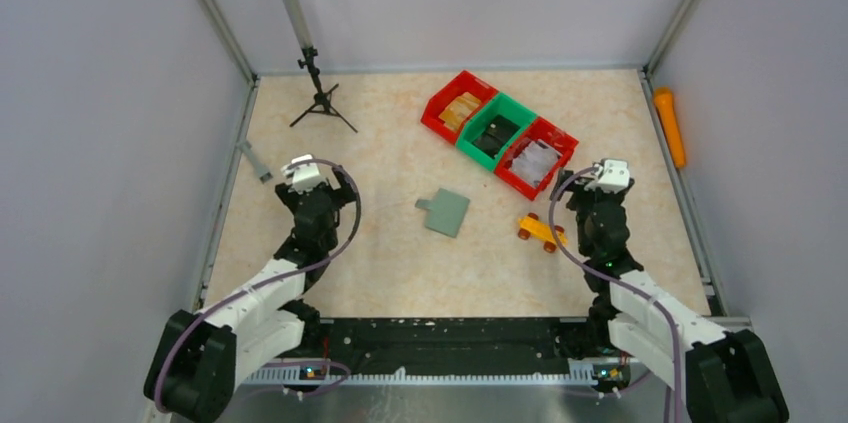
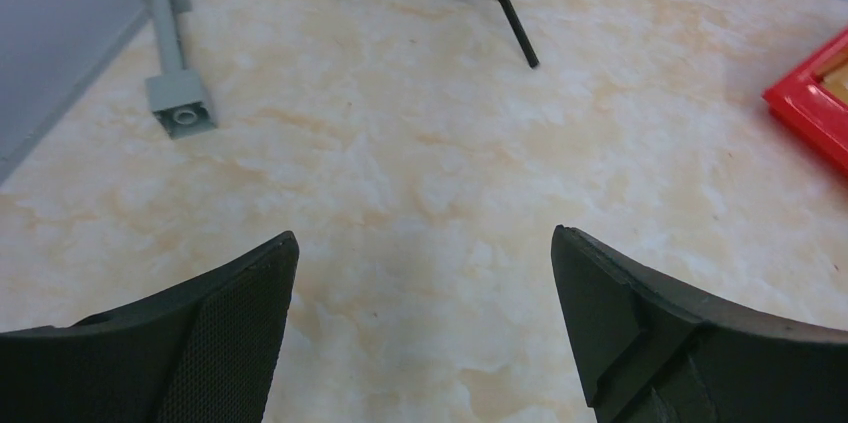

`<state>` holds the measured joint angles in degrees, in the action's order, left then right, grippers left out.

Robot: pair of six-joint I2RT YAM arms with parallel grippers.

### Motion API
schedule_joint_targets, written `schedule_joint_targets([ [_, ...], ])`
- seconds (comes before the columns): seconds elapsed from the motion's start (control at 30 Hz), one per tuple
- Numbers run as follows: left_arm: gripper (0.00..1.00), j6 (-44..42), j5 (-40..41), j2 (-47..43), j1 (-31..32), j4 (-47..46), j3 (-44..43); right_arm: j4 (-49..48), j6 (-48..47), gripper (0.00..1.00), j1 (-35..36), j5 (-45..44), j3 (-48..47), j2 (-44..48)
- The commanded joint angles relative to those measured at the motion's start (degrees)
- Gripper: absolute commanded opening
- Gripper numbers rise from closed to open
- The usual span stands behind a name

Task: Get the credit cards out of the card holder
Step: Reset both arms

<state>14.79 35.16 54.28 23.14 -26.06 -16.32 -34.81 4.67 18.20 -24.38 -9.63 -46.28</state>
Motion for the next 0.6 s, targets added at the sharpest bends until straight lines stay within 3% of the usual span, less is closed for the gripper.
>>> schedule_joint_targets([
  [0.0,0.99,-2.72,1.98,1.61,-4.22,-9.12,-0.7,-12.79,-6.68,0.89,-0.27,-6.75,0.77,-6.32],
  [0.2,0.99,-8.78,0.86,11.39,-8.54,-16.46,-0.62,-33.32,-10.87,0.88,-0.33,-3.87,7.66,-16.54],
  [0.3,0.99,-8.57,0.47,17.61,-9.8,-19.07,-1.27,-35.75,-10.47,0.88,-0.56,-3.86,7.63,-19.92],
  [0.37,0.99,-8.97,-1.35,17.4,-10.01,-17.14,-1.81,-37.88,-11.18,0.88,-0.88,-3.92,7.21,-22.66],
  [0.47,0.99,-11.01,-2.86,16.86,-10.24,-23.31,1.04,-38.09,-12.22,0.88,-1.4,-4.22,5.74,-25.17],
  [0.57,0.99,-12.66,-4.06,18.71,-11.23,-26.7,0.69,-42.67,-9.01,0.85,-7.43,0.11,6.63,-28.82],
])
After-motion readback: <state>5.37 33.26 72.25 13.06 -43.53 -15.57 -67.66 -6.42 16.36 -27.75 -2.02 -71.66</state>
